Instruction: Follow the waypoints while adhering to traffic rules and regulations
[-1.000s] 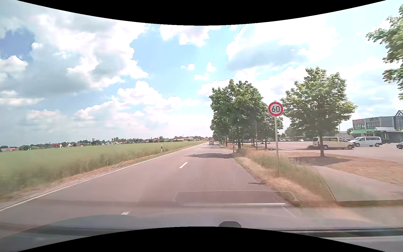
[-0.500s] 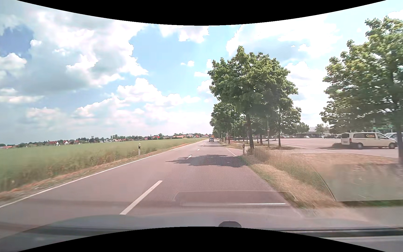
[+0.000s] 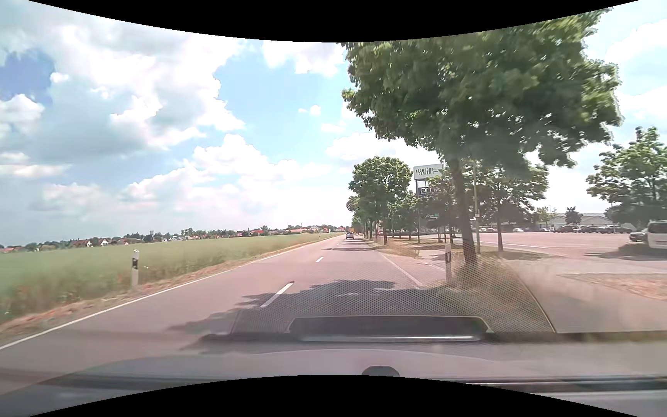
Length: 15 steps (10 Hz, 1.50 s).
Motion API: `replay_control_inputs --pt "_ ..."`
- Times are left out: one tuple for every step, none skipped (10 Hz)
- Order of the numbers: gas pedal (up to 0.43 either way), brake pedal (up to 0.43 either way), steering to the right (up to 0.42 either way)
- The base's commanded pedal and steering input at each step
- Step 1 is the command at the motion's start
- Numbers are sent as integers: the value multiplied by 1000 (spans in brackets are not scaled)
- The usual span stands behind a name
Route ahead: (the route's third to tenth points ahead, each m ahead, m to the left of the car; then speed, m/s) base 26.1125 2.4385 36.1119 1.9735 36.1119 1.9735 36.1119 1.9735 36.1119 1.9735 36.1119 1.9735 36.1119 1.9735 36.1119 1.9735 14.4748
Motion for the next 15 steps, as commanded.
replay_control_inputs --pt "138 0 -1" --pt "138 0 -1" --pt "138 0 -1" --pt "138 0 -1" --pt "138 0 -1" --pt "138 0 -1" --pt "138 0 -1" --pt "138 0 -1" --pt "130 0 -1" --pt "130 0 -1" --pt "118 0 -1" --pt "98 0 -1" --pt "98 0 -1" --pt "98 0 -1" --pt "87 0 -1"
